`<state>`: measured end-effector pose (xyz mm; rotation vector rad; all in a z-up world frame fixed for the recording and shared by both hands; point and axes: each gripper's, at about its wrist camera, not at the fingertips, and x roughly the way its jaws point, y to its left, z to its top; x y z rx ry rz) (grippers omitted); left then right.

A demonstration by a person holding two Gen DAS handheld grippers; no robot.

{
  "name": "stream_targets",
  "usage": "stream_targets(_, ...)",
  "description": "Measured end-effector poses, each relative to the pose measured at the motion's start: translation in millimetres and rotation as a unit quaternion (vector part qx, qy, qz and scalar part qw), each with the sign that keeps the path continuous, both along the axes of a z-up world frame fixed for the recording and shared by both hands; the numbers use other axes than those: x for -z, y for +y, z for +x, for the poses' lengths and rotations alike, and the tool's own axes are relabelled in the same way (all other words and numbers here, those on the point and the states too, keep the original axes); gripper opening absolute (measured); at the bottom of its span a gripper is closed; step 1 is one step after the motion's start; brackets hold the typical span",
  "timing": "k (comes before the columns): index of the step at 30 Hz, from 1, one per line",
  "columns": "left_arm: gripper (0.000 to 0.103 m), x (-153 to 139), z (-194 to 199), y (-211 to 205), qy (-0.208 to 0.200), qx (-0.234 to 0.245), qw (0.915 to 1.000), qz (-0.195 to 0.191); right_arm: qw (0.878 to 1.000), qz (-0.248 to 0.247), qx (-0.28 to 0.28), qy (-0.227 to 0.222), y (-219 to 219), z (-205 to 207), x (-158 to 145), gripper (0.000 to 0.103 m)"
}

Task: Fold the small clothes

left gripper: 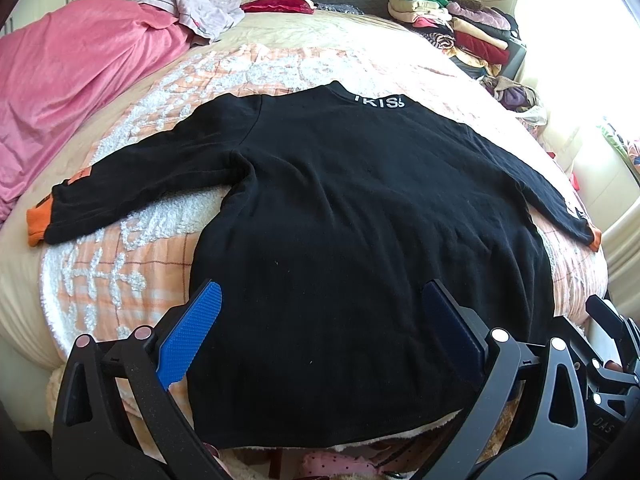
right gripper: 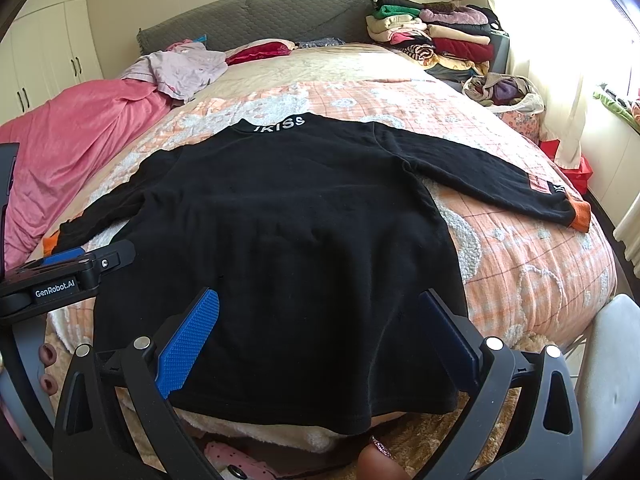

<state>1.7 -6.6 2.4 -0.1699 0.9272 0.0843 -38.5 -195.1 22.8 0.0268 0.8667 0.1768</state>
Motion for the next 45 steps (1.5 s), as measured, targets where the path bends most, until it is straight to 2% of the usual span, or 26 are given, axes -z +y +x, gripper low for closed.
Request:
stream_targets(31,0.095,0.4,0.1,-0.3,0.0,-0.001,1.0,-0.002,1.0,0.001,0.001,0.0,2.5,0.0,-1.2,0.099)
stream_targets(45,0.095,1.4,9.9,-2.5,0.001,0.0,1.0,-0.004,1.0,0.01,0.014,0.003,-6.9,18.8,-6.5,0.099)
